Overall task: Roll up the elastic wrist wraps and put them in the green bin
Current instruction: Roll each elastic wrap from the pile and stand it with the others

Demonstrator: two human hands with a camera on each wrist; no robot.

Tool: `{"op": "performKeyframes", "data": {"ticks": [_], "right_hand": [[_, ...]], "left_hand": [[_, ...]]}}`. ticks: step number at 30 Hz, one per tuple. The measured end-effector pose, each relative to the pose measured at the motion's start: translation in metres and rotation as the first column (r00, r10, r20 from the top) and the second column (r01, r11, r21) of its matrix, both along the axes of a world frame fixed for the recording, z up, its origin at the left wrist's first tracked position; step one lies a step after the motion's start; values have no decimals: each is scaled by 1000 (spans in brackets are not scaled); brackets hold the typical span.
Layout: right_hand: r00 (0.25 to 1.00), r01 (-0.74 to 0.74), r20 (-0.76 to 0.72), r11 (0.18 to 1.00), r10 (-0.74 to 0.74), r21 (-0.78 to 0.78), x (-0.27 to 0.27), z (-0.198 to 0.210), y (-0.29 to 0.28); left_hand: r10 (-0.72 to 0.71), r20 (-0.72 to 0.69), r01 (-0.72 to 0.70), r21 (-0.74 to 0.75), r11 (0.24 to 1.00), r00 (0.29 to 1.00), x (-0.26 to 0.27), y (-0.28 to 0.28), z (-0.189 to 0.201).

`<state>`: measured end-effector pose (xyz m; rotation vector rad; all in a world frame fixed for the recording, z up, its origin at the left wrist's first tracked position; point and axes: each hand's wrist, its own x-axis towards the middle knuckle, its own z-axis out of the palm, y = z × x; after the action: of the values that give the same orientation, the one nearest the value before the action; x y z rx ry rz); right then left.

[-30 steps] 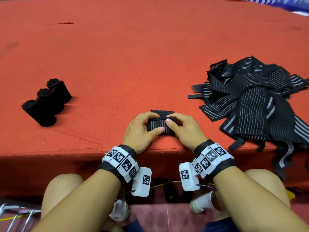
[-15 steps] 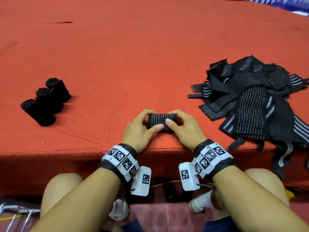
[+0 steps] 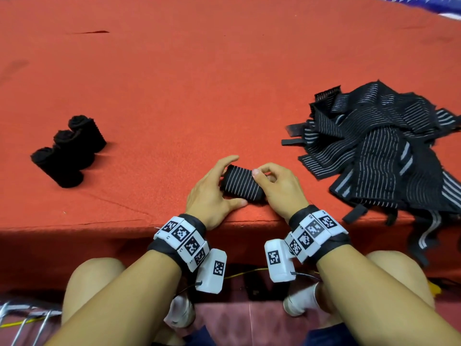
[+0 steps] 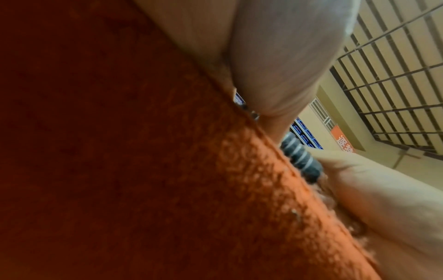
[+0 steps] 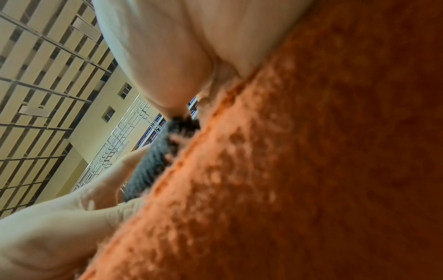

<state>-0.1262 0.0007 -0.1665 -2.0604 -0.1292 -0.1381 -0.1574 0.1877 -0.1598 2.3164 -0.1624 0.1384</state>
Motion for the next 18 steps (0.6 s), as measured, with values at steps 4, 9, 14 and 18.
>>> {"op": "performKeyframes", "data": {"ticks": [4,9,14,18], "right_hand": [[999,-54,-6,996,54,72,-1,1,-1],[974,-226,38,967,223,117,-10,3,-4],[963,-263,7,926,271,271,-13,4,-5],[967,-244,-15,935,256,256,-17,9,-3]], "left_hand": [[-4,5,5,-23,1000,1000,0,0,-2],[52,2,-51,-89,995,999,3,-1,-1],[44,-17,-46,-226,973,999,4,0,-6],[12,-14,-15,-287,958,1000,4,1,-5]]}}
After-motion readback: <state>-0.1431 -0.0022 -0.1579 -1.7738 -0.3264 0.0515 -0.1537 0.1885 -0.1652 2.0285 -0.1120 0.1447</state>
